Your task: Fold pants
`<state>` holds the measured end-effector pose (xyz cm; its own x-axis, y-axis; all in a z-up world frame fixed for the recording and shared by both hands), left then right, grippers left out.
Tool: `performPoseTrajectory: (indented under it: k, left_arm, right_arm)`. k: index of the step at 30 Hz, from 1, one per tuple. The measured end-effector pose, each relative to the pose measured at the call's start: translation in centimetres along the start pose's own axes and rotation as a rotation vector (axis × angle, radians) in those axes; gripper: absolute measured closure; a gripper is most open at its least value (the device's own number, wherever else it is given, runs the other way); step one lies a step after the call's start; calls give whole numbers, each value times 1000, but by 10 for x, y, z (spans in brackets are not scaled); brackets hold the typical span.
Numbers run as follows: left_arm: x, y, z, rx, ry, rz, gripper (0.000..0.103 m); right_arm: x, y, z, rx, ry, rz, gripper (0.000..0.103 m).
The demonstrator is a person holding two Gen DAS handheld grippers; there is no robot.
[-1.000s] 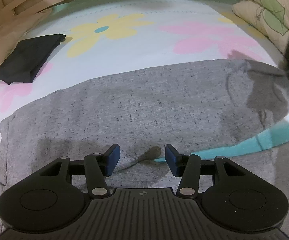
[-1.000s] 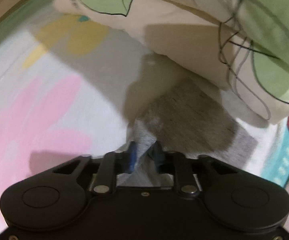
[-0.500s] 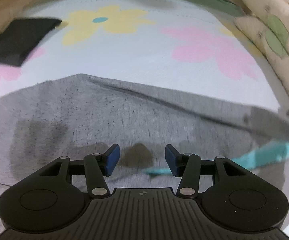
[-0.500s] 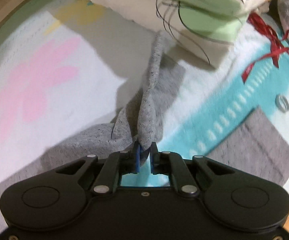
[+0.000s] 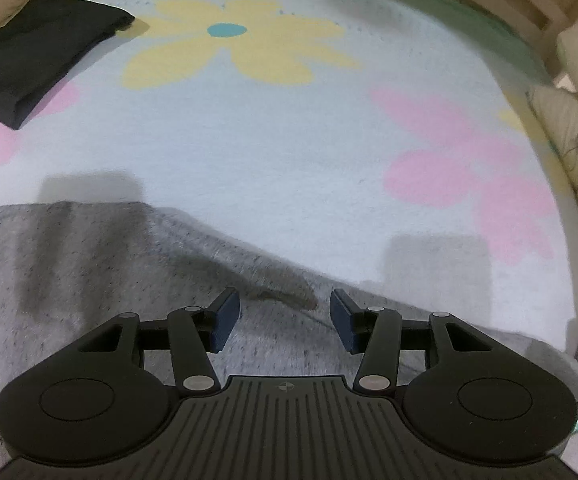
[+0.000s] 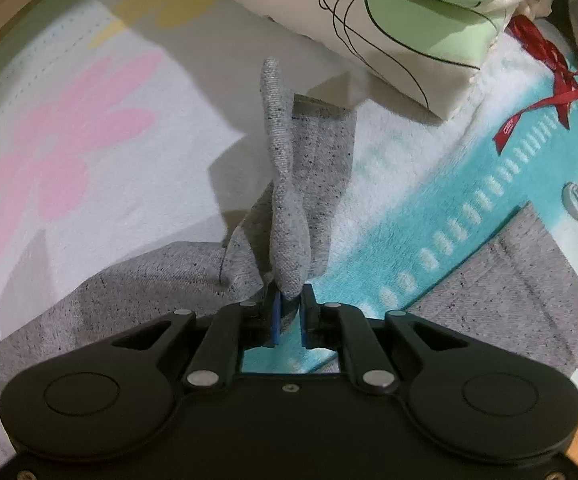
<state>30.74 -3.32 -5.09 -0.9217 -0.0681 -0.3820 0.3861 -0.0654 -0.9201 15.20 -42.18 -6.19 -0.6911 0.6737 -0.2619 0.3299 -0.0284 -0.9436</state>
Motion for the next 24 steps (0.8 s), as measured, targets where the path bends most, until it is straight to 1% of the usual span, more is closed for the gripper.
performPoseTrajectory:
  k: [4,6,9,14,15,16,17,19,21,24]
  left_arm:
    - [0,12,2,-19,-22,-25,55]
    - [2,17,-1,-1,-61,-43,55]
    - [4,21,-5,50,-114,-48,55]
    - [-7,26,-7,92,-158,-49,55]
    - [-8,26,-7,104,-166,-45,62]
    - [-9,25,-6,115,-170,-32,76]
    - [-12,23,-5,114,-159,-18,98]
    - [-12,16,0,85,-121,4,98]
    - [-6,-2,3,64,-87,48,100]
    - [8,-40,8,49,-44,104,100]
  right_arm:
    - [-1,2,4,-15,9,-9,89]
    - [-2,3,5,-20,12,-13,89]
    - [-2,5,6,-21,6,-14,89]
    - [-3,5,6,-23,10,-15,89]
    - [-3,4,6,-27,14,-13,89]
    - [-3,3,6,-30,17,-11,89]
    - [-3,3,7,-33,18,-10,89]
    - [-4,2,7,-39,17,-6,89]
    - [-4,0,6,-44,12,-5,89]
    - [-5,-7,4,-42,-3,9,89]
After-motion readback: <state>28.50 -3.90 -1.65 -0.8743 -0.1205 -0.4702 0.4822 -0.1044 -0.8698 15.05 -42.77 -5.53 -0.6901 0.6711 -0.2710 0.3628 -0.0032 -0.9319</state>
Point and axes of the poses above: each gripper's, at about its wrist camera, not at the fingertips, and y roughly the way its jaws point, z to its right, x to its underside, the point moved 1 cm from there along y, roughly the way its jaws point, and after that the axes turned 5 degrees about -x, right-handed, at the moved point
